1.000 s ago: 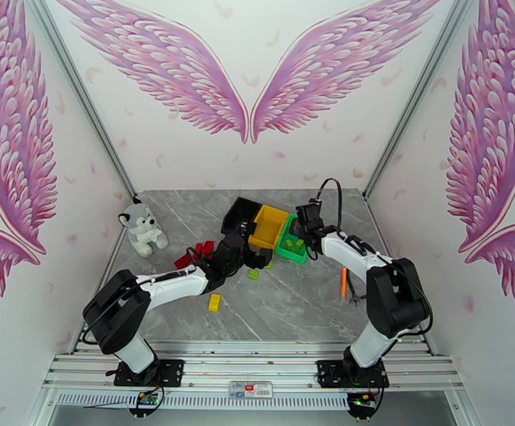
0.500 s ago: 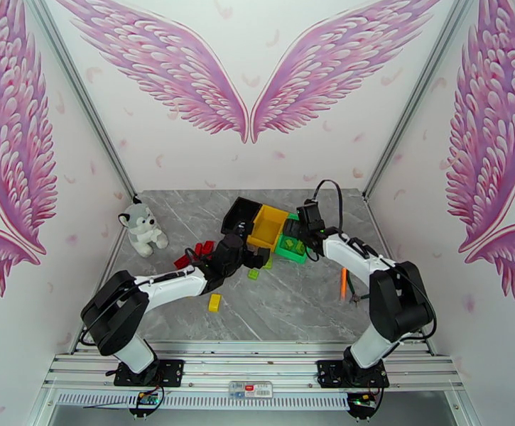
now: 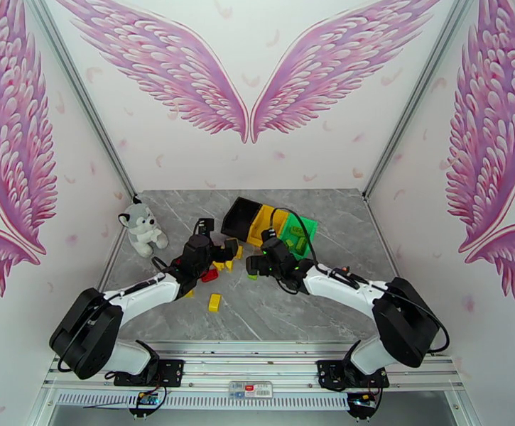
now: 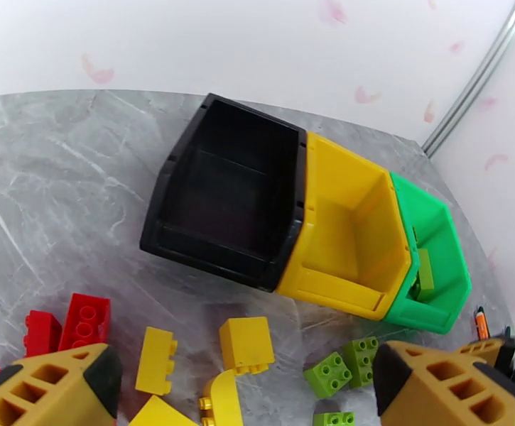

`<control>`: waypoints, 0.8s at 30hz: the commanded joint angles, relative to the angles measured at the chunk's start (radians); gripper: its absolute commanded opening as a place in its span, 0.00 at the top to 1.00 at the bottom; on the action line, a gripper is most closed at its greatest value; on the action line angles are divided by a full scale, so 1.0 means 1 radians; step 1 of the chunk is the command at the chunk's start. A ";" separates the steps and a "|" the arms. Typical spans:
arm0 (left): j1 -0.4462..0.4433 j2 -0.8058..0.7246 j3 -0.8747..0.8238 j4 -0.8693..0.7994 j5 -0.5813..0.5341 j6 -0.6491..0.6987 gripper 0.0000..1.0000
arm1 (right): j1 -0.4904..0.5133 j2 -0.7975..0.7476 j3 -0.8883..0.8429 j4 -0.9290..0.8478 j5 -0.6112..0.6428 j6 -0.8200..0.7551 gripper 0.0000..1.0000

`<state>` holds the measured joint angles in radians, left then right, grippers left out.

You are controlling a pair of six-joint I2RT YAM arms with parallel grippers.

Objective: Sort the legos into containers by color

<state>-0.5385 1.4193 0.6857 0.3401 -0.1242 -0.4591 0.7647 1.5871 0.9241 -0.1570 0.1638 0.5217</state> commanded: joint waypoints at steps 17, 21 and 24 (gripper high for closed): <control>0.049 -0.303 -0.198 -0.032 -0.048 -0.039 0.01 | 0.098 0.308 0.111 0.033 0.134 0.057 0.32; 0.055 -0.334 -0.221 -0.032 -0.057 -0.035 0.01 | 0.098 0.348 0.173 -0.018 0.181 0.041 0.38; 0.057 -0.333 -0.223 -0.033 -0.053 -0.036 0.01 | 0.098 0.355 0.183 -0.027 0.187 0.037 0.42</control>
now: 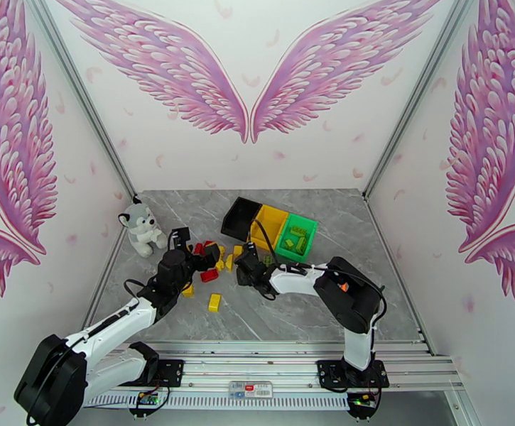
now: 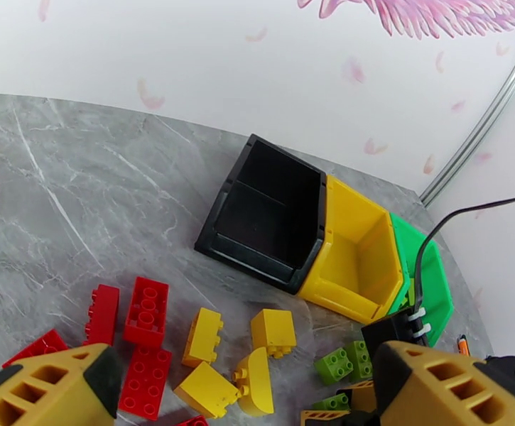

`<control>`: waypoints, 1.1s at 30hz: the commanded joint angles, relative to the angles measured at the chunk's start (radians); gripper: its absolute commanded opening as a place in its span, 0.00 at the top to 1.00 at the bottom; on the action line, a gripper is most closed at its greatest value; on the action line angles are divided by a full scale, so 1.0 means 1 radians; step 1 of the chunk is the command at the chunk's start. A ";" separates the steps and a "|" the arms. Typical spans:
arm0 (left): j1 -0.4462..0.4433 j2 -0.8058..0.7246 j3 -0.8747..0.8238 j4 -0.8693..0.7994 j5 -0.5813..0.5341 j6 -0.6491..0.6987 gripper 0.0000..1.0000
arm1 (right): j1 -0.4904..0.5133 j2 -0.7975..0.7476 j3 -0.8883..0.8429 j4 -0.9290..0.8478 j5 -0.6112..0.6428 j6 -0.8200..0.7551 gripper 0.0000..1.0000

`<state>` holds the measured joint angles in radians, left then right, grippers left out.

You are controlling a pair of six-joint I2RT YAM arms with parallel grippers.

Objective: Sort the legos into containers by color

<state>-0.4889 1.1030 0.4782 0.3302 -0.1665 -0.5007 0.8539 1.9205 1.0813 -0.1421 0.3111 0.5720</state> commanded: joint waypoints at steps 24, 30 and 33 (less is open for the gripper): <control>-0.215 0.351 0.215 0.116 0.065 0.101 0.01 | -0.192 -0.380 -0.209 -0.050 0.109 -0.008 0.69; -0.283 0.532 0.380 0.073 0.059 0.136 0.01 | -0.376 -0.484 -0.226 -0.046 0.042 -0.003 0.67; -0.300 0.578 0.445 0.040 0.037 0.159 0.01 | -0.425 -0.466 -0.174 -0.064 0.030 -0.009 0.67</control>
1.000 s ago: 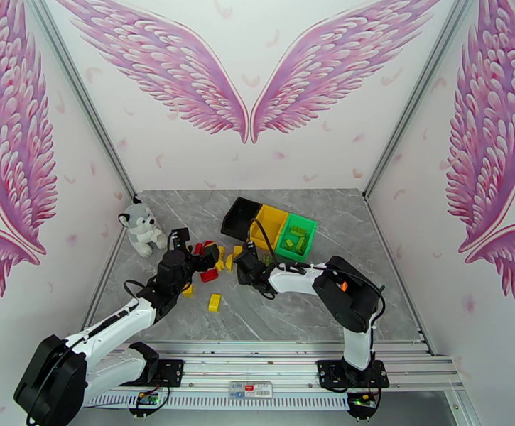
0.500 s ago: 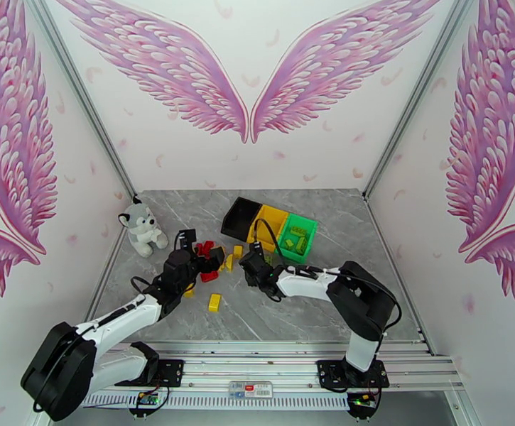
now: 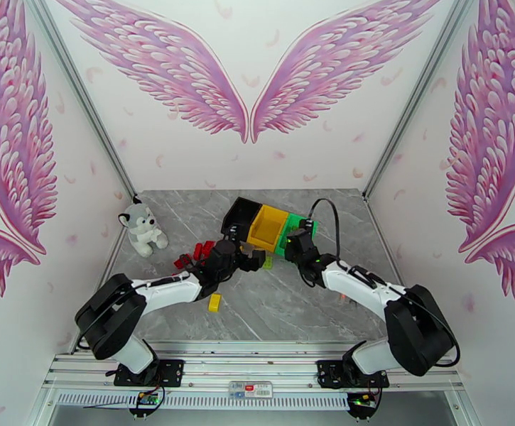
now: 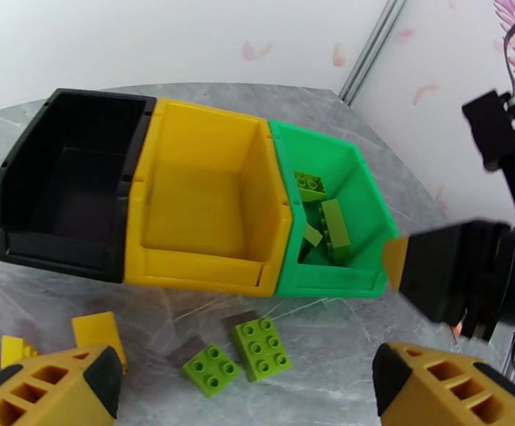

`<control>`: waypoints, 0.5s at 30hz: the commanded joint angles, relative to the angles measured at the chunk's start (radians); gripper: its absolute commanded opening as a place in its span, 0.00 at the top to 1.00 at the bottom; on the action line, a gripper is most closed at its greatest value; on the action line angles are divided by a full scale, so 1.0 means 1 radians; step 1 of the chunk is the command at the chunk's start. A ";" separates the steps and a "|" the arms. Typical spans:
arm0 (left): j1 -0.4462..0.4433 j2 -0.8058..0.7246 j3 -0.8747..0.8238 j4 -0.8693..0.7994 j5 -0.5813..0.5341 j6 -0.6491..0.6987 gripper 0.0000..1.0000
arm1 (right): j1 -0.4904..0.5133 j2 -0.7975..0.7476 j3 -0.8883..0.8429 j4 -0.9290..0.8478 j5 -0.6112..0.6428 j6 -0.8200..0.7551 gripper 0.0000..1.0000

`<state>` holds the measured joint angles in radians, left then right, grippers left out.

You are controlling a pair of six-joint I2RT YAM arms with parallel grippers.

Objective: Sort the legos into containers by color

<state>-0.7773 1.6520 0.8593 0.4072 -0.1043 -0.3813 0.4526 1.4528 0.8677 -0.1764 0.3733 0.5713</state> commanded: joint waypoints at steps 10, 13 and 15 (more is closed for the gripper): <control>-0.016 0.085 0.154 -0.095 -0.059 0.085 0.02 | -0.100 0.196 0.276 -0.093 -0.054 -0.028 0.61; -0.016 0.087 0.165 -0.113 -0.069 0.094 0.03 | -0.106 0.256 0.334 -0.108 -0.059 -0.032 0.50; -0.016 0.087 0.170 -0.125 -0.077 0.100 0.03 | -0.107 0.282 0.358 -0.119 -0.056 -0.037 0.44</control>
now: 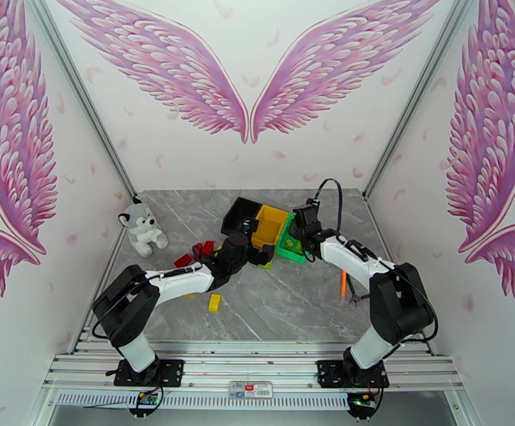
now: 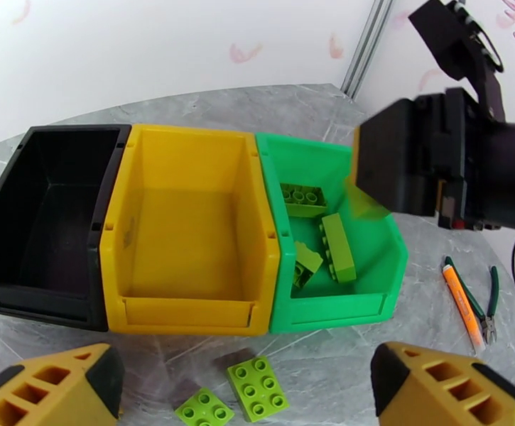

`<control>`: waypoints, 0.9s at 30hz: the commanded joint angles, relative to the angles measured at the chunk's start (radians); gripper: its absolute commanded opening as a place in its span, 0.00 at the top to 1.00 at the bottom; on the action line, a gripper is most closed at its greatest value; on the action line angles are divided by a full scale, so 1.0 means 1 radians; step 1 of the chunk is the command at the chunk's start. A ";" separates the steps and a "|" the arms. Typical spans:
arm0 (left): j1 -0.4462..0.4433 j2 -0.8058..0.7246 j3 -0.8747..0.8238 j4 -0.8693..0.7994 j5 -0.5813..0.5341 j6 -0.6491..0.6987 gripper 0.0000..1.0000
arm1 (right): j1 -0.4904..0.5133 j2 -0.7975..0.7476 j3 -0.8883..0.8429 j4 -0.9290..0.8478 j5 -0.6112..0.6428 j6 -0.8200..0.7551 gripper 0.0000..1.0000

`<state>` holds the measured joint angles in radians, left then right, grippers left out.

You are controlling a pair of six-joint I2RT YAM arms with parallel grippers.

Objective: Sort the legos into containers by color

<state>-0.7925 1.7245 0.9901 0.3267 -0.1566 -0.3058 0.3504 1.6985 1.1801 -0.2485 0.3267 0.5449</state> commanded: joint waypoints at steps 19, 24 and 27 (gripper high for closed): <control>0.010 0.026 0.053 -0.246 -0.075 -0.032 0.19 | 0.251 -0.382 -0.420 0.202 0.012 -0.030 0.16; -0.003 0.035 0.038 -0.279 -0.100 -0.063 0.27 | 0.324 -0.400 -0.443 0.186 0.049 -0.035 0.13; -0.008 0.048 0.017 -0.283 -0.125 -0.091 0.33 | 0.355 -0.397 -0.469 0.211 0.055 -0.038 0.13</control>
<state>-0.7921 1.7527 1.0084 0.0837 -0.2428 -0.3592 0.6830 1.3125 0.7437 -0.0689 0.3443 0.5220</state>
